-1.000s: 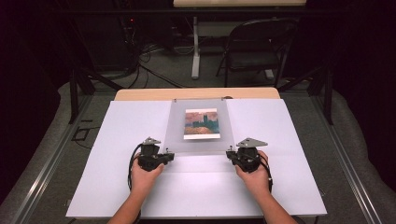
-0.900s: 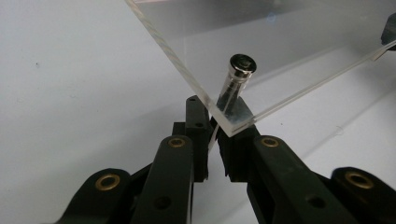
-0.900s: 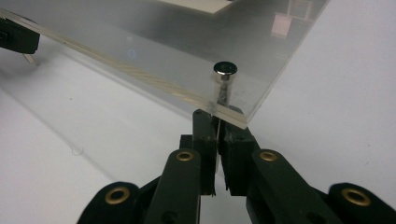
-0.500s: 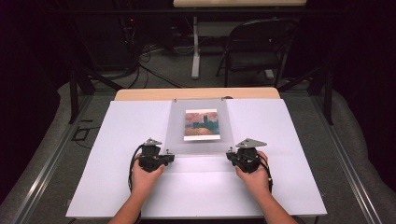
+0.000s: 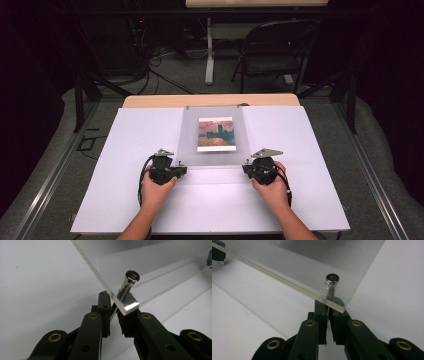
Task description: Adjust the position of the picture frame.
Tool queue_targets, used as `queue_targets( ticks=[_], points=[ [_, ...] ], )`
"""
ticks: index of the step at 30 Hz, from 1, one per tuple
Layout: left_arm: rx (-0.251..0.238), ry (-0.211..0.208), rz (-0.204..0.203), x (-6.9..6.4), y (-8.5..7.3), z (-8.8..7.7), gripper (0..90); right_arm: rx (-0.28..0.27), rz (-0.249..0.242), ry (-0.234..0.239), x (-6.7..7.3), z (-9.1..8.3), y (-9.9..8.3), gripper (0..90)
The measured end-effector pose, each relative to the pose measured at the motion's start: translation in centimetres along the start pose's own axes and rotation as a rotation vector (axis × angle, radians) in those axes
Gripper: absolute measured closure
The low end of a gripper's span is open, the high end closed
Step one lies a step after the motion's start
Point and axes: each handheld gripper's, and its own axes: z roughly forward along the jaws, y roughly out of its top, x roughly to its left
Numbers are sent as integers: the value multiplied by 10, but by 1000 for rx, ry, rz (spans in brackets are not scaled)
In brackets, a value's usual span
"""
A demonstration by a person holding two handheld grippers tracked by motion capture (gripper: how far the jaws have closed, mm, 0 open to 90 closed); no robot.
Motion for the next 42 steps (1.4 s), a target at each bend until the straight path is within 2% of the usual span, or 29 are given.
queue_targets(
  ticks=[6, 9, 11, 14, 17, 19, 22, 26, 30, 32, 35, 38, 42],
  points=[
    [-9, 20, 20, -3, -4, -5, 687, 14, -11, -1, 1, -4, -2, 749],
    [4, 13, 5, -4, -9, -10, 590, 13, -15, -12, 1, -8, -4, 685],
    [-5, 18, 4, -5, -11, -16, 543, 21, -10, -6, 1, -11, -4, 650],
    [-7, -2, 5, -7, -11, -23, 472, 20, -12, -2, 1, -17, -7, 595],
    [-10, 13, 20, -10, -14, -26, 424, 36, -1, 21, 2, -21, -13, 555],
    [-22, 22, 23, -12, -16, -28, 395, 50, -13, 21, 4, -25, -15, 516],
    [-25, 21, 19, -14, -19, -33, 382, 60, -25, 4, 7, -31, -16, 503],
    [-24, 10, 18, -16, -21, -38, 385, 61, -27, 14, 9, -39, -18, 503],
    [-21, 44, 24, -15, -18, -44, 368, 57, -29, 28, 8, -44, -17, 521],
    [-24, 58, 36, -13, -14, -48, 366, 44, -28, 31, 6, -48, -14, 515],
    [-23, 81, 62, -12, -7, -54, 363, 18, -56, 34, 4, -52, -7, 493],
    [-28, 80, 74, -10, 1, -59, 367, 41, -60, 59, -2, -54, -1, 483],
    [-30, 114, 99, -8, 15, -66, 377, 57, -52, 73, -9, -60, 12, 461]
  ],
)
